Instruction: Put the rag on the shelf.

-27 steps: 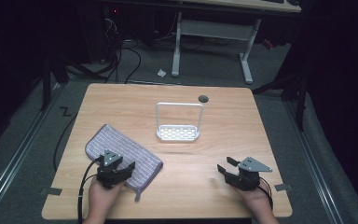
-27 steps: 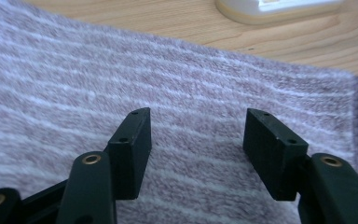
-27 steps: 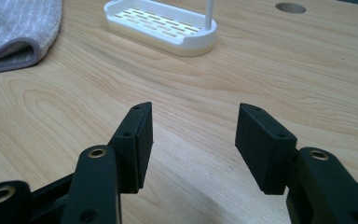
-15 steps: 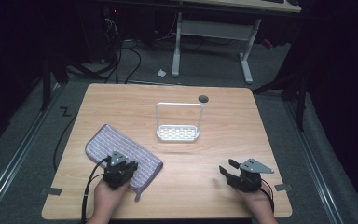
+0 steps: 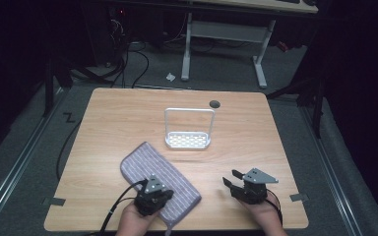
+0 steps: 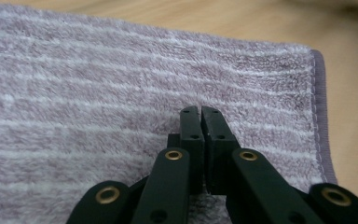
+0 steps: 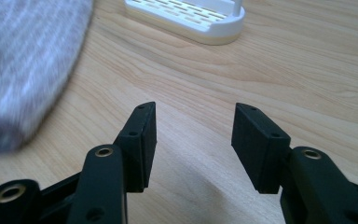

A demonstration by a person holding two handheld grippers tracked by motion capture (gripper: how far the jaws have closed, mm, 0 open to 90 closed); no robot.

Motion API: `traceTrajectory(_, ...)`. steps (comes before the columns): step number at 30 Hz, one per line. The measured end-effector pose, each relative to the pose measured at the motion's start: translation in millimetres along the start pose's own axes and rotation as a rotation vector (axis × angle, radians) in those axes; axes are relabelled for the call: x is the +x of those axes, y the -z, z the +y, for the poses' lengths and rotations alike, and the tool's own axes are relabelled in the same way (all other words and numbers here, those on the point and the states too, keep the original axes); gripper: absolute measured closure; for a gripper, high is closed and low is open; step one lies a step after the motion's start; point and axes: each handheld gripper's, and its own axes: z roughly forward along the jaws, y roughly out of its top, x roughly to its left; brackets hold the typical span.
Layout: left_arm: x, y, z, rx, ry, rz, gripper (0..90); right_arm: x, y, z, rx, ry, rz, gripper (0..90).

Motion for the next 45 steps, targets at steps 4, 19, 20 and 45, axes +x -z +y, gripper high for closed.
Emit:
traceTrajectory(4,-28.6,-14.7,5.5,0.012,-0.063,-0.079,87.3,3.0,-0.4,0.4,-0.001,0.002,0.011,51.8)
traceTrajectory(19,16.4,23.7,-4.7,-0.049,0.067,-0.030,73.8,27.5,-38.6,31.6,0.040,0.031,0.115,68.0)
traceTrajectory(20,19.0,25.0,-5.7,-0.038,0.067,-0.026,77.7,31.8,-46.2,37.7,0.055,0.042,0.130,73.6)
traceTrajectory(45,-0.3,4.0,-1.4,0.017,-0.011,-0.121,69.7,56.1,-15.9,-4.5,0.169,0.064,0.165,80.8)
